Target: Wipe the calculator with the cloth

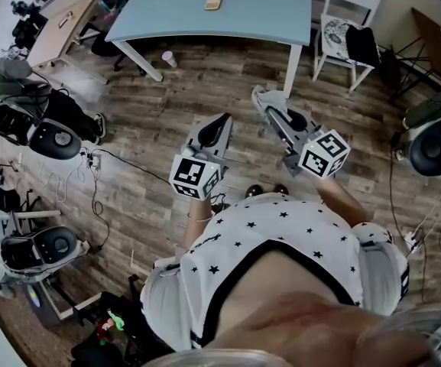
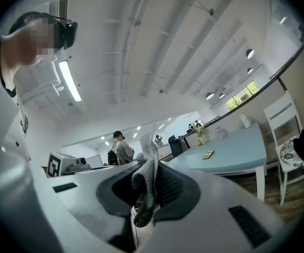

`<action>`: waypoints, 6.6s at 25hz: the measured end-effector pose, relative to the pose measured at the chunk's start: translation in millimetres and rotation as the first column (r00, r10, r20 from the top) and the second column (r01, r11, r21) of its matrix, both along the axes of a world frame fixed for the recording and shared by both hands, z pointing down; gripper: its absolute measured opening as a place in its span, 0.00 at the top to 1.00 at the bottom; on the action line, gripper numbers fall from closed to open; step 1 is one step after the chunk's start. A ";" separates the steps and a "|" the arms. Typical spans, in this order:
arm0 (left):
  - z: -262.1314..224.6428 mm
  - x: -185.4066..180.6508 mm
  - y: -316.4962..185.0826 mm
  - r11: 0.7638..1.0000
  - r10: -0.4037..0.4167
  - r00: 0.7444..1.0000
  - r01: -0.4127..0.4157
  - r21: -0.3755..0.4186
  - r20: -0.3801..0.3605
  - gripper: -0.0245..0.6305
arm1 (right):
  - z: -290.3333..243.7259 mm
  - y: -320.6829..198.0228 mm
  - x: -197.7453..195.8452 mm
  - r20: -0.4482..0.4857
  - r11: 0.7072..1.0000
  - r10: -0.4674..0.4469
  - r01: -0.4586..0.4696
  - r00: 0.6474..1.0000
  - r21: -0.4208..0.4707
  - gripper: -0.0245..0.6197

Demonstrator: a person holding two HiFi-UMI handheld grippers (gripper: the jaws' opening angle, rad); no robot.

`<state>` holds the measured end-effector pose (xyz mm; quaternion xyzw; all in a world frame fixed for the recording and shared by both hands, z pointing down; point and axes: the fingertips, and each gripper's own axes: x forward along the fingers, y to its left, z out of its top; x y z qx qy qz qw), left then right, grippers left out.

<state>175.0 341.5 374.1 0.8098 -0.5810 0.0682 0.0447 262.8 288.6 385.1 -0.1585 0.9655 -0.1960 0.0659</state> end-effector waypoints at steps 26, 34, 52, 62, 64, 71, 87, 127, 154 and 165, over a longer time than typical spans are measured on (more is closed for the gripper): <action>3.8 30.7 -31.8 0.993 -0.122 0.993 0.122 0.005 0.006 0.92 | 18.5 -43.6 36.1 -0.012 0.996 -0.073 0.073 0.997 -0.042 0.90; 16.9 -8.5 -63.5 0.995 -0.102 0.995 0.103 0.017 -0.020 0.92 | 25.5 -76.5 1.7 -0.029 0.998 -0.047 0.046 0.998 -0.042 0.90; 12.8 -130.3 -152.6 0.997 -0.076 0.997 0.076 0.034 -0.019 0.92 | 18.6 -163.7 -117.0 -0.062 0.998 -0.011 0.008 0.998 -0.059 0.90; 11.2 -197.6 -188.5 0.997 -0.067 0.998 0.067 0.029 -0.009 0.92 | 14.3 -201.5 -186.1 -0.066 0.998 0.001 -0.005 0.998 -0.070 0.90; 14.6 -209.9 -196.4 0.998 -0.057 0.998 0.057 0.025 -0.006 0.92 | 17.1 -209.3 -197.2 -0.072 0.997 0.012 -0.017 0.997 -0.072 0.90; 19.3 -245.5 -222.6 0.999 -0.027 1.000 0.027 0.022 -0.006 0.92 | 23.9 -235.7 -228.5 -0.089 0.995 0.055 -0.063 0.994 -0.083 0.90; 31.2 -286.1 -256.1 1.000 0.010 1.000 -0.010 0.021 -0.024 0.92 | 41.7 -268.6 -266.0 -0.097 0.986 0.093 -0.106 0.991 -0.131 0.90; 48.0 -361.4 -537.9 0.983 -0.173 0.985 0.174 -0.066 0.010 0.92 | 79.6 -573.4 -337.2 -0.120 0.975 -0.017 -0.010 0.993 -0.220 0.90; 75.0 -471.6 -636.0 0.993 0.069 0.998 -0.069 -0.097 -0.001 0.92 | 200.0 -634.1 -445.2 -0.497 0.921 0.144 -0.299 0.856 -0.249 0.88; 76.6 -495.2 -643.1 0.988 0.116 0.993 -0.118 -0.096 -0.024 0.92 | 249.5 -635.0 -457.4 -0.593 0.885 0.142 -0.370 0.792 -0.283 0.89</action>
